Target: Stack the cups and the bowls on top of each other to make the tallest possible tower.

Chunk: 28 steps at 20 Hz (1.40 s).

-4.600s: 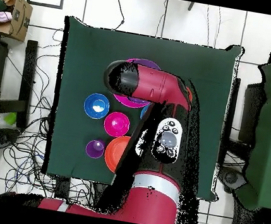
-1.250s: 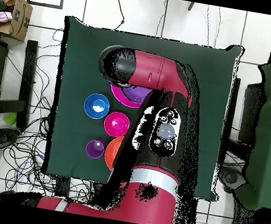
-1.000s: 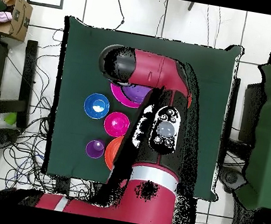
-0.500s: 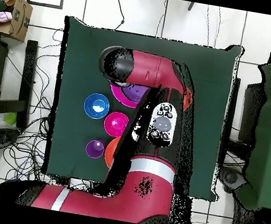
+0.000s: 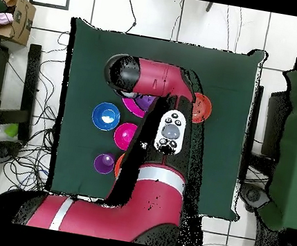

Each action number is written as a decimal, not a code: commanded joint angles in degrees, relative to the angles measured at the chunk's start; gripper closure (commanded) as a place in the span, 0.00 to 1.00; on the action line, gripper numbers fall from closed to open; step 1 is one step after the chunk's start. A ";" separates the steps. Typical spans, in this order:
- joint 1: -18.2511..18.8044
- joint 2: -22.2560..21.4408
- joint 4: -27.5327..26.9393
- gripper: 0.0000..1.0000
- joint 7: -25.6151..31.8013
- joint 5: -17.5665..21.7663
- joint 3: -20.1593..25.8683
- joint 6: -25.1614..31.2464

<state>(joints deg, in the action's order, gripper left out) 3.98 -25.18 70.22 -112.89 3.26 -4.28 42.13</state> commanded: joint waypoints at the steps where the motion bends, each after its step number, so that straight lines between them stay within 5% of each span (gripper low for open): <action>1: -0.98 0.70 0.14 1.00 -1.20 3.54 2.62 -3.24; 18: 0.66 -2.56 4.26 1.00 1.33 3.72 1.70 -4.25; 28: 0.28 -0.69 5.03 1.00 -0.35 3.95 1.63 -7.59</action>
<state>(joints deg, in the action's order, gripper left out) 3.94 -25.60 71.05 -112.89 3.26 -5.94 38.50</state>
